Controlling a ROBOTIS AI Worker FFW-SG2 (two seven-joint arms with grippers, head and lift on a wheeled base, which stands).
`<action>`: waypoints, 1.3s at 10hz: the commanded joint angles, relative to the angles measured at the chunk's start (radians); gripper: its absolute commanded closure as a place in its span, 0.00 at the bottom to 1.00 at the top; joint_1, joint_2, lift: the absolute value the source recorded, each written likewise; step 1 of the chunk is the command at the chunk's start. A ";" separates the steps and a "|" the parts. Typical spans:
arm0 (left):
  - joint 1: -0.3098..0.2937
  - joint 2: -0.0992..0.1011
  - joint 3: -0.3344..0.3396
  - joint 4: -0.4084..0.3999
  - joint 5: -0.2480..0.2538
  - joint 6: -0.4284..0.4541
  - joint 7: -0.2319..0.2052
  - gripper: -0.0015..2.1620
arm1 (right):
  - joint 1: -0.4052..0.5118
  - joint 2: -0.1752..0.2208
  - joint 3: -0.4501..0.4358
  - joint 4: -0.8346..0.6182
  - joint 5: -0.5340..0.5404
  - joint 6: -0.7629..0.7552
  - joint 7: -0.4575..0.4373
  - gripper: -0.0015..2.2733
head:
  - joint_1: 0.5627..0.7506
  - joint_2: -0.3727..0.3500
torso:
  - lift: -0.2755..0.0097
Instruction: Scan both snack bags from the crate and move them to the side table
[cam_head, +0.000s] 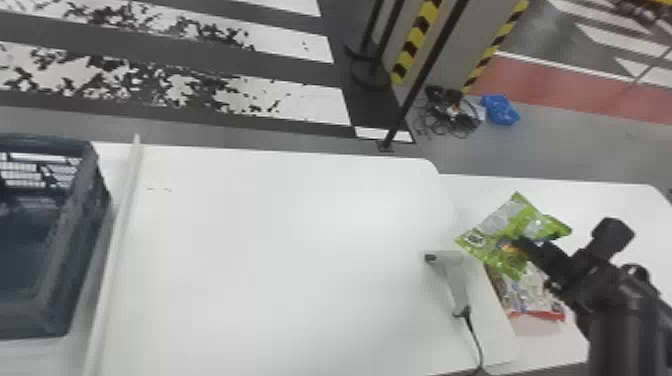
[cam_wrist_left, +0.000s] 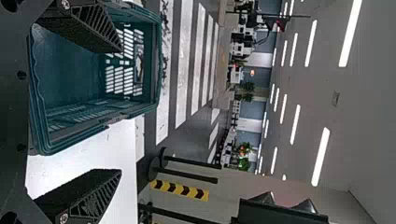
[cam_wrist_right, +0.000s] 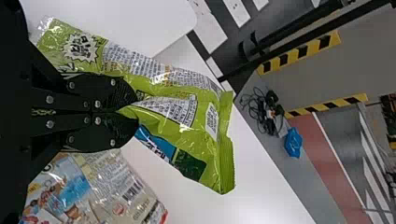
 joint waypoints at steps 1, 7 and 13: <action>-0.006 0.004 0.000 0.001 0.006 0.000 0.000 0.04 | -0.054 -0.015 -0.009 0.097 -0.006 -0.088 -0.054 0.99 | 0.70 0.03 | 0.86; -0.017 0.007 -0.002 0.016 0.012 -0.015 -0.008 0.04 | -0.123 -0.067 0.110 0.269 -0.004 -0.238 -0.361 0.00 | 0.70 0.03 | 0.86; -0.017 0.003 -0.006 0.007 0.018 -0.027 0.002 0.04 | 0.116 0.028 0.179 -0.138 -0.248 0.133 -0.458 0.03 | 0.70 0.03 | 0.86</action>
